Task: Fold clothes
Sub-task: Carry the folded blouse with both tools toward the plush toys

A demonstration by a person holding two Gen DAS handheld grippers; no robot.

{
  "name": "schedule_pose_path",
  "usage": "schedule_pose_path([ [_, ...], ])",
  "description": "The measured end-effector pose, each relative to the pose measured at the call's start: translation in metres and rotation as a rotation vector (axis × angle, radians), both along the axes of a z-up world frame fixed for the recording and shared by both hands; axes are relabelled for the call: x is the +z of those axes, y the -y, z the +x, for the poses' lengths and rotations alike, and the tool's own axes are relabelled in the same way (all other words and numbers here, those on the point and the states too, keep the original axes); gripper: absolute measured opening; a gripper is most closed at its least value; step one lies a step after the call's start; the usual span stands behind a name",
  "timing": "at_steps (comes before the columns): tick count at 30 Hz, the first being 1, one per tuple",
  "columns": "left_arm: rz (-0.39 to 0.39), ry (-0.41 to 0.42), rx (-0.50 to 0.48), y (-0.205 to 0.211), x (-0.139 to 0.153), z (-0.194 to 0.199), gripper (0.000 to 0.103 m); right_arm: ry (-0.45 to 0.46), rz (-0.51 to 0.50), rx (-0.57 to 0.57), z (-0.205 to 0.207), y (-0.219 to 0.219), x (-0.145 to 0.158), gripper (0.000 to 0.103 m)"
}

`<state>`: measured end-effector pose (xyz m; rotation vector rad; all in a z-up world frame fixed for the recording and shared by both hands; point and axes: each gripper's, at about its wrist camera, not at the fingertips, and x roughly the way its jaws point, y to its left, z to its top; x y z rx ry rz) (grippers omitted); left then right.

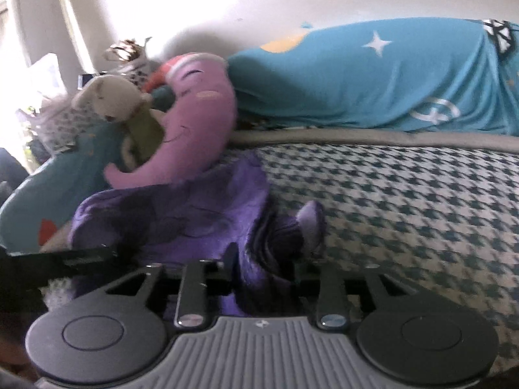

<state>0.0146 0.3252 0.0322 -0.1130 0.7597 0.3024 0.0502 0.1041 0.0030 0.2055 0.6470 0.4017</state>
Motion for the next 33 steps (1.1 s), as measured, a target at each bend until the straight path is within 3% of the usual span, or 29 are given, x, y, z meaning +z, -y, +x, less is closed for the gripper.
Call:
schedule_pose_path([
  [3, -0.111, 0.011, 0.045, -0.02, 0.002, -0.005, 0.058, -0.012, 0.004, -0.031, 0.001, 0.013, 0.005, 0.044],
  [6, -0.161, 0.039, 0.107, -0.039, 0.008, -0.011, 0.062, 0.017, -0.012, -0.061, 0.001, 0.025, 0.012, 0.045],
  [11, -0.138, 0.102, 0.2, -0.063, 0.019, -0.021, 0.068, 0.061, 0.04, -0.043, -0.004, 0.041, 0.027, 0.044],
  [19, -0.151, 0.078, 0.232, -0.078, 0.009, -0.012, 0.068, 0.015, 0.107, 0.145, -0.014, 0.023, 0.023, 0.044],
  [23, -0.145, 0.055, 0.244, -0.082, -0.001, -0.003, 0.071, -0.047, 0.065, 0.208, -0.014, 0.008, 0.01, 0.044],
  [27, -0.15, 0.033, 0.238, -0.088, -0.009, 0.008, 0.074, -0.11, -0.061, 0.209, -0.009, -0.006, -0.011, 0.044],
  [33, -0.118, 0.009, 0.222, -0.09, -0.018, 0.017, 0.076, -0.114, -0.078, 0.207, -0.01, -0.004, -0.014, 0.044],
])
